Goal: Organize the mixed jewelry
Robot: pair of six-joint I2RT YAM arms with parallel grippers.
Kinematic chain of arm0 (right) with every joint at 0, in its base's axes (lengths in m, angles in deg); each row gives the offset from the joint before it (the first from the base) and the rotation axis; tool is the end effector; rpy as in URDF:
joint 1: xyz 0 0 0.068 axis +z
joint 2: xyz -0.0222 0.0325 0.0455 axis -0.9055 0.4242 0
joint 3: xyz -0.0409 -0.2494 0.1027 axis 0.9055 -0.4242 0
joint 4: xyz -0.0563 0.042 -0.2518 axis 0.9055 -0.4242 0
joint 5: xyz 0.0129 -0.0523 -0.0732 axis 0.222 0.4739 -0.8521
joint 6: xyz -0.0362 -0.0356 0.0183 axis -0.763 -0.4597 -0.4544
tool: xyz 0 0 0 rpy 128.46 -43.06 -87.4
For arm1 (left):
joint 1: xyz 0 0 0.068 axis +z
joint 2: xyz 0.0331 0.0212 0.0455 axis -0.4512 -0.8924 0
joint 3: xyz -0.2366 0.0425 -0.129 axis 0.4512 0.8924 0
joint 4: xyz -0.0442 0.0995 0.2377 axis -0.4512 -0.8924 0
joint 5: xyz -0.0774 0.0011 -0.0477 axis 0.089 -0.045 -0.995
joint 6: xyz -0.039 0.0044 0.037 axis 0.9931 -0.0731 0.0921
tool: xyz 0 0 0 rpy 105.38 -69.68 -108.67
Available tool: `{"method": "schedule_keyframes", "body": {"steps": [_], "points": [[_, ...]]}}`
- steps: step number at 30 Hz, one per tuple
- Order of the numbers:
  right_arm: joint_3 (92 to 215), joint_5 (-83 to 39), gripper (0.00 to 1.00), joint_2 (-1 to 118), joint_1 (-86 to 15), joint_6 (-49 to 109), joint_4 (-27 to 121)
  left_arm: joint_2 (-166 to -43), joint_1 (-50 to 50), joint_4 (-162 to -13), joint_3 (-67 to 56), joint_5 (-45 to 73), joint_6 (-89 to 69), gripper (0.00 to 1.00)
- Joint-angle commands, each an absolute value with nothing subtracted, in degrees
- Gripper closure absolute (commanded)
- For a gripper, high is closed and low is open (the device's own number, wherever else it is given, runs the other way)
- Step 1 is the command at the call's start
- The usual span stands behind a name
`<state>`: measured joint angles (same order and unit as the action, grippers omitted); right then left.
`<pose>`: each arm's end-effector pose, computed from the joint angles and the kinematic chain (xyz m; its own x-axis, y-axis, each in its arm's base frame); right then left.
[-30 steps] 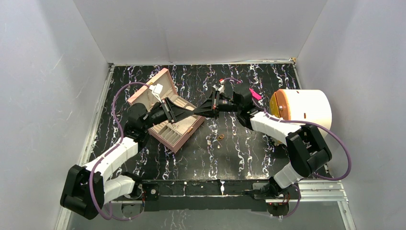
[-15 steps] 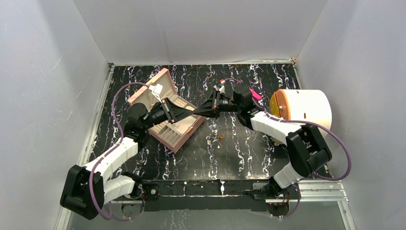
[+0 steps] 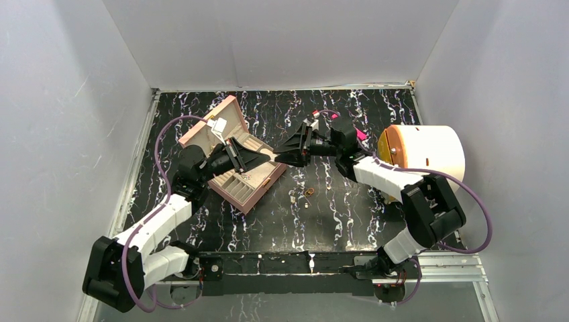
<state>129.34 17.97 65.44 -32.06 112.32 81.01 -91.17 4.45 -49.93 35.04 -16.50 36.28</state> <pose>0.2734 0.2079 0.2732 -0.9858 0.1647 0.0333 0.0397 0.0356 0.9986 0.2111 -0.1112 0.2910 -0.6573 -0.4430 -0.6097 0.5900 0.2008 -0.7820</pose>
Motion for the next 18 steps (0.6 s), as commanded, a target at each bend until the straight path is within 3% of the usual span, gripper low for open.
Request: {"method": "schedule_keyframes", "body": {"steps": [1,5,8,18], "points": [[127.39,18.00,0.49,62.15,-33.92,113.52,85.59,-89.54,4.24,-50.48,34.31,-15.19,34.57,1.00],[126.50,17.80,0.44,60.96,-35.07,112.83,85.18,-89.68,4.23,-52.96,33.80,-14.21,33.81,1.00],[126.33,17.21,0.41,59.97,-36.12,109.55,81.28,-89.60,4.23,-66.52,29.40,-9.94,28.10,0.99],[129.75,3.62,0.41,56.41,-37.01,82.41,49.24,-94.56,4.15,-102.26,14.28,2.94,10.90,1.00]]}}
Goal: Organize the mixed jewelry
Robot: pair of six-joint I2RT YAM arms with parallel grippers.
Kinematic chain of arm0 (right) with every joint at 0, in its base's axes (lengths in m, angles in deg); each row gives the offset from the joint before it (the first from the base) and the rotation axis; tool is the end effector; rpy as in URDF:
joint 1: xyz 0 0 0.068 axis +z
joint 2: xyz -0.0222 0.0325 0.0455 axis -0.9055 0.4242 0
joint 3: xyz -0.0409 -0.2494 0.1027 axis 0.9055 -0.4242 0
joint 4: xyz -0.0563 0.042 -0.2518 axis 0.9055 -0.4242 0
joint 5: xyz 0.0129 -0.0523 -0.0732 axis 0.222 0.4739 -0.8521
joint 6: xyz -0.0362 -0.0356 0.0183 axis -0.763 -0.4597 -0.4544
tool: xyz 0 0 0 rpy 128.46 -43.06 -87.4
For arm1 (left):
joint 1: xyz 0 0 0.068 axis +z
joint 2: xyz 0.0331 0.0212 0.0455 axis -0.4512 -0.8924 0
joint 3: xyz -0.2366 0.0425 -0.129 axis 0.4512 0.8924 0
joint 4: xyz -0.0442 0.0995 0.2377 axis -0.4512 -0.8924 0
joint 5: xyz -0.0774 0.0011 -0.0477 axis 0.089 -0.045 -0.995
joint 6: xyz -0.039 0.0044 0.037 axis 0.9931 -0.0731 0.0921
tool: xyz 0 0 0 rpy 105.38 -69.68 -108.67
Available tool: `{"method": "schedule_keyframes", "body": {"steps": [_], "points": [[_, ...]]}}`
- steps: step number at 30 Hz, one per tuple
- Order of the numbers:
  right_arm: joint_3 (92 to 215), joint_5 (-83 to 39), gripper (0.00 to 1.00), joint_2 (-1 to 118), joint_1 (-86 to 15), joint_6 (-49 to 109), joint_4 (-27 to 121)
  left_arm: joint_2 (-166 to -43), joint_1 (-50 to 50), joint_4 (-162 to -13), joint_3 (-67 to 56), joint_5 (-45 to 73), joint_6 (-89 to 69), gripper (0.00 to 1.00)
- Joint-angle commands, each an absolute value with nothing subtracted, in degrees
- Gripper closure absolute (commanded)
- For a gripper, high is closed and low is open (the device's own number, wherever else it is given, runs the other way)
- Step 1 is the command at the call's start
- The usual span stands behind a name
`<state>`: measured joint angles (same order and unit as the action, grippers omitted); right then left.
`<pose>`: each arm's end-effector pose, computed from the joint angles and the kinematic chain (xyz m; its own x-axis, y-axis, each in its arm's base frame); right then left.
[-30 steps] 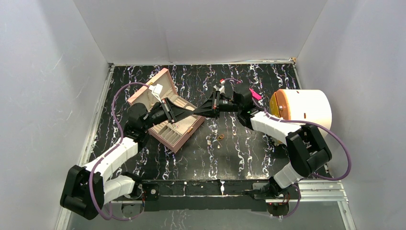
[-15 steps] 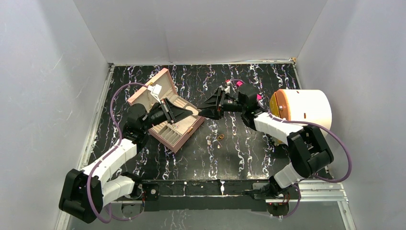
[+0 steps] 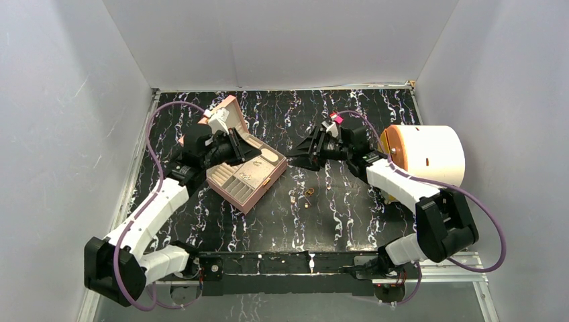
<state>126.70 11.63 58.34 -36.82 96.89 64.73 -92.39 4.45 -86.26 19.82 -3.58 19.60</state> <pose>0.2679 0.1697 0.2680 -0.9444 0.3134 -0.0999 -0.0299 0.2205 0.9749 0.2307 -0.1120 0.3139 -0.6418 -0.3787 -0.6669 0.4185 0.5557 -0.7184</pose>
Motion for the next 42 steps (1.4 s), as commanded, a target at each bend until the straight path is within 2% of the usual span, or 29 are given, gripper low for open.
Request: {"method": "schedule_keyframes", "body": {"steps": [1,10,15,20,28,42], "points": [[130.24,1.82,0.41,56.31,-37.00,80.26,46.46,-95.23,4.09,-104.12,12.84,4.08,9.83,1.00],[129.12,-8.66,0.42,53.77,-36.74,69.85,36.63,-106.73,-2.05,-123.54,-5.83,21.16,-0.46,1.00],[126.46,-11.36,0.42,52.51,-36.68,69.13,34.90,-113.57,-6.57,-130.73,-12.00,31.16,-3.12,1.00],[127.43,-13.88,0.42,53.85,-36.59,67.41,31.33,-120.49,-8.84,-138.07,-18.49,36.01,-6.09,1.00],[125.71,-13.12,0.41,55.94,-36.52,67.52,33.15,-127.07,-9.35,-143.79,-22.22,40.00,-9.76,1.00],[125.60,-13.29,0.40,56.96,-36.53,67.67,34.10,-130.97,-9.32,-140.31,-21.04,40.01,-8.99,1.00]]}}
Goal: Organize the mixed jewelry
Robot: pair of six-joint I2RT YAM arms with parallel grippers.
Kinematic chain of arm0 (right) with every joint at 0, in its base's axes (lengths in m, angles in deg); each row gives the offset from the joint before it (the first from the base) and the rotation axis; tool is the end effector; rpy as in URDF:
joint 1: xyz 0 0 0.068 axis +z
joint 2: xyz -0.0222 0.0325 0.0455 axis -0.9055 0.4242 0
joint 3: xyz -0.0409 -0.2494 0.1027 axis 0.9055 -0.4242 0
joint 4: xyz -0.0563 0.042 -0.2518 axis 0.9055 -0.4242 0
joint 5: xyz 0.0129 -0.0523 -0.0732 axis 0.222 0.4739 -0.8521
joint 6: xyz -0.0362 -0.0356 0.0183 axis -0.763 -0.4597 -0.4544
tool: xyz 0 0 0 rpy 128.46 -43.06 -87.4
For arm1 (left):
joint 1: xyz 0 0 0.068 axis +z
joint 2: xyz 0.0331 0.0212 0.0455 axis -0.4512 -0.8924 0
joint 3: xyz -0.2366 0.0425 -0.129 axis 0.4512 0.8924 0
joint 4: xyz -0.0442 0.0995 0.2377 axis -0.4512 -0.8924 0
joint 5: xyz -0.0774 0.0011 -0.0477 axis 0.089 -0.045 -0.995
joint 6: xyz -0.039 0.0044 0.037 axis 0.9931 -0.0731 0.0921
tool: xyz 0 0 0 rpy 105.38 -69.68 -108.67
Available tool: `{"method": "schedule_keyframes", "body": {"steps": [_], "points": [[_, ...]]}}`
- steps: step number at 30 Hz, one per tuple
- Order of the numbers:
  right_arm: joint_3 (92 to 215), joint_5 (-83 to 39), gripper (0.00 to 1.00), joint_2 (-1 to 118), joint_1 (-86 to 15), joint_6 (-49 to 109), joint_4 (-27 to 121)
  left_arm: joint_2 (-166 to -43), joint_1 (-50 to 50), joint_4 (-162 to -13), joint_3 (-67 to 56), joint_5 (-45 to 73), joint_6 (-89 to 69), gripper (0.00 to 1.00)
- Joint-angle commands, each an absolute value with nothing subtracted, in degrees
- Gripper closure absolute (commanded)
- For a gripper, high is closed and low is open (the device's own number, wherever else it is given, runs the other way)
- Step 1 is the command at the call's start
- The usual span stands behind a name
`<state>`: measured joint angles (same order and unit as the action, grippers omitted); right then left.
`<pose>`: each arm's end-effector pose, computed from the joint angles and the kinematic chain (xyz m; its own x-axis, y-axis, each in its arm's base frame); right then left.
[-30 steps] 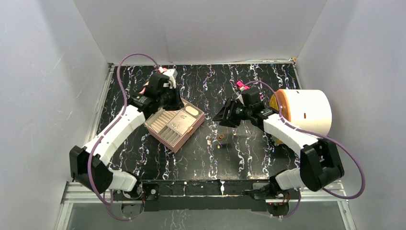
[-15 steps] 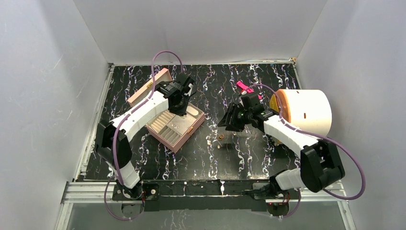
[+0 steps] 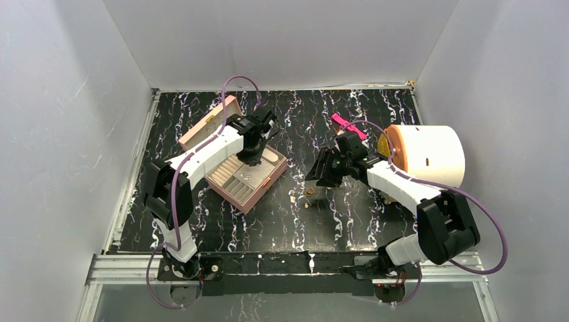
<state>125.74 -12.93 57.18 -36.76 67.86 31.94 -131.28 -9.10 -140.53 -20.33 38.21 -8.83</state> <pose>0.2477 0.1442 0.2143 -0.9030 0.2825 -0.3237 0.0205 0.7808 0.6244 0.3066 -0.2103 0.2667 -0.8264 0.3309 -0.4556 0.2963 0.9436 0.1479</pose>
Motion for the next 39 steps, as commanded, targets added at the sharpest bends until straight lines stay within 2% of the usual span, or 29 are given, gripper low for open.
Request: {"method": "schedule_keyframes", "body": {"steps": [1,10,39], "points": [[125.55,-13.30,0.40,57.00,-36.56,67.75,34.05,-131.21,-9.31,-140.31,-21.10,40.33,-9.20,1.00],[125.30,-14.27,0.40,56.26,-36.56,68.24,33.74,-132.84,-9.30,-140.73,-21.90,43.90,-10.17,1.00],[126.24,-14.60,0.40,55.99,-36.52,67.76,32.61,-133.45,-9.26,-139.37,-18.70,44.47,-10.81,1.00]]}}
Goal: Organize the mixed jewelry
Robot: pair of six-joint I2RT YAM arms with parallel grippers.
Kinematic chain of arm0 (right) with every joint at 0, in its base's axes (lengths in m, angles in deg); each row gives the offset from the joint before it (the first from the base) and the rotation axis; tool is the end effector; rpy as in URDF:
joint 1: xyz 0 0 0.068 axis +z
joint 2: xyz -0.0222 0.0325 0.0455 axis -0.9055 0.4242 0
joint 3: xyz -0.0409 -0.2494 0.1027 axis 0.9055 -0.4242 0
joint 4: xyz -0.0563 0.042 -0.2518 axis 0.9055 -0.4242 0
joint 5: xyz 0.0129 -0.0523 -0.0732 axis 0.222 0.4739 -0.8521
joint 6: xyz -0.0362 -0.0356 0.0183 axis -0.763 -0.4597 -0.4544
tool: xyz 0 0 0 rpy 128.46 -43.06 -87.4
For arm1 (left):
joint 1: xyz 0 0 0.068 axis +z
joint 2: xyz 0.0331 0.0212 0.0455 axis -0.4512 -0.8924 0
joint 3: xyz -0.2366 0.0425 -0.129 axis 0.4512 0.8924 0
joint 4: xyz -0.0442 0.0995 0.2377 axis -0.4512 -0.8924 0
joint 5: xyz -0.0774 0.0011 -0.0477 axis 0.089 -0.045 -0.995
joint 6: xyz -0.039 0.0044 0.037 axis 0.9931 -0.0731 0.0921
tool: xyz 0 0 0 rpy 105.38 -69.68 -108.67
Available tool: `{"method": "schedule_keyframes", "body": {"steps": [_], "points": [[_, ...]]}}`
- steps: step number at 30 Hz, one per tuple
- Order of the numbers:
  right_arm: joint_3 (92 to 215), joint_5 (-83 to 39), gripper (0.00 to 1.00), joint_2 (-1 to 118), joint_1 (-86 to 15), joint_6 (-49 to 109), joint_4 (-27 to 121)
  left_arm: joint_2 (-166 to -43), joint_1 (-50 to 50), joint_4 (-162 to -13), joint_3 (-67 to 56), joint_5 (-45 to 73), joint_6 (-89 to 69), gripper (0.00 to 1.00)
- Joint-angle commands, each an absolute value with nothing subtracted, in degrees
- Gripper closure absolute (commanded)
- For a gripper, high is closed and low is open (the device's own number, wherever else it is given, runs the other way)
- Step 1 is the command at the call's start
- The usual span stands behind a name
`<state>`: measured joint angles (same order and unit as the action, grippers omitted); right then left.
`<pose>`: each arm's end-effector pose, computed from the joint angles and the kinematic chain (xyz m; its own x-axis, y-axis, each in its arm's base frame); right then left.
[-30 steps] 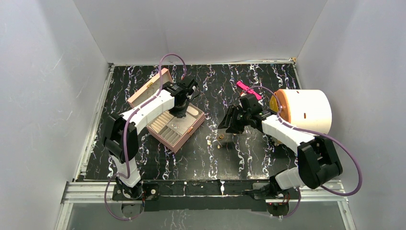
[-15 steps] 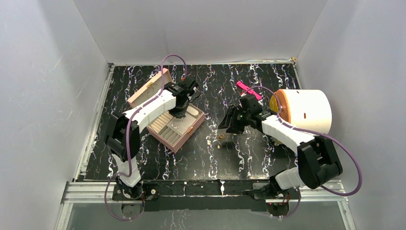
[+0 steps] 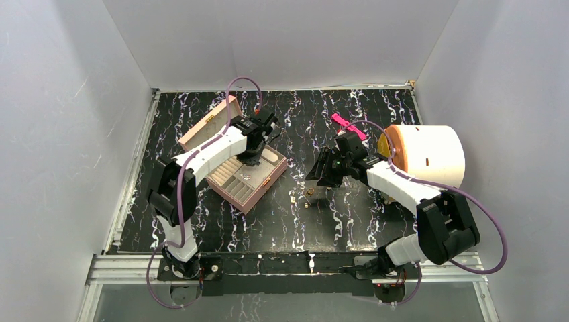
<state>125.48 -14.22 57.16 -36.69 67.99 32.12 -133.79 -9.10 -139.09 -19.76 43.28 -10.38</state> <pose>0.2476 0.1437 0.2131 -0.8967 0.2917 -0.3329 0.0291 0.7892 0.6134 0.3143 -0.2122 0.2502 -0.8198 0.3644 -0.4417 0.2808 0.9281 0.2444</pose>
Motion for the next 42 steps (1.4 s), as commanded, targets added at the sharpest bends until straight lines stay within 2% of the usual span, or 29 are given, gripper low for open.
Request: {"method": "schedule_keyframes", "body": {"steps": [1,42], "points": [[126.25,-14.68,0.40,55.89,-36.58,67.76,32.54,-133.49,-9.30,-139.42,-18.54,44.33,-10.85,1.00],[126.12,-15.36,0.40,55.41,-36.51,67.50,32.35,-133.43,-9.30,-138.94,-17.58,43.94,-10.95,1.00]]}}
